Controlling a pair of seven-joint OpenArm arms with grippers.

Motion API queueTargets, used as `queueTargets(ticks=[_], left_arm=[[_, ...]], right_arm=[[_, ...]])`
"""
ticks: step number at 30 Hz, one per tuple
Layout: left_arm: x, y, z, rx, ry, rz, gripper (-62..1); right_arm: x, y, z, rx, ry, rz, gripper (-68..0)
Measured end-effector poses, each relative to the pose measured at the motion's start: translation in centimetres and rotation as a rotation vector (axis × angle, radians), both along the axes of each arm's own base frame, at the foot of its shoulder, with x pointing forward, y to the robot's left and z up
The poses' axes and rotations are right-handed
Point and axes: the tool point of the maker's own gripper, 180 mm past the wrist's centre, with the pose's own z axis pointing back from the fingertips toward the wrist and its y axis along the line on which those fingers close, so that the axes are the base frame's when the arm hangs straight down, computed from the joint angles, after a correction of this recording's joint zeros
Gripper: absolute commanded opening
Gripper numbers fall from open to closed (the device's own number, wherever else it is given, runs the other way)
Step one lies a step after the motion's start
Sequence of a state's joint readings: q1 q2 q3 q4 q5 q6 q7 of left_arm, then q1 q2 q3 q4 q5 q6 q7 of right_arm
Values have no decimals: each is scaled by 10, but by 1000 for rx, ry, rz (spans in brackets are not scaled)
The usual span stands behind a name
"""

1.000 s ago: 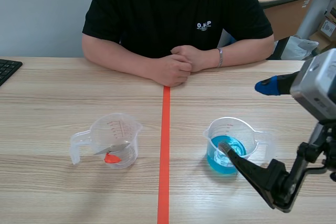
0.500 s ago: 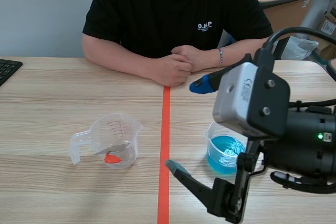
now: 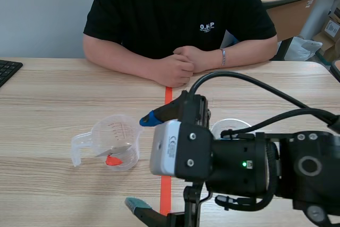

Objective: Do the redox reaction experiment.
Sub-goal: 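Lift the metal plate out of the left beaker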

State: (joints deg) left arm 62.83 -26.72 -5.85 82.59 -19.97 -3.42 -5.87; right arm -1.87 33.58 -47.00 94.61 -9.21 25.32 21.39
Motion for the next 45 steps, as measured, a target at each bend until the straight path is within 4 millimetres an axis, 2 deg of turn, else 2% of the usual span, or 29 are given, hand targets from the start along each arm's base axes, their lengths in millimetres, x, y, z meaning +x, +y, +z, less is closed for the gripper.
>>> queueTargets(ticks=[5,11,20,25,31,41,45], left_arm=[[0,0,0,0,0,0,14],[0,0,0,0,0,-2,14],[-1,0,-1,5,9,-8,14],[-1,0,-1,5,9,-8,14],[-2,-1,-1,1,10,-10,14],[-2,-3,-1,-12,12,-17,14],[-3,-6,-1,-28,16,-25,14]], right_arm=[[-5,16,-8,-19,-33,49,4],[-10,31,-1,6,-85,82,4],[-9,36,-1,-10,-121,101,-252],[-6,35,1,-5,-132,90,-338],[6,34,9,22,-187,28,-356],[9,34,11,28,-199,15,-593],[13,34,13,27,-212,15,-660]])
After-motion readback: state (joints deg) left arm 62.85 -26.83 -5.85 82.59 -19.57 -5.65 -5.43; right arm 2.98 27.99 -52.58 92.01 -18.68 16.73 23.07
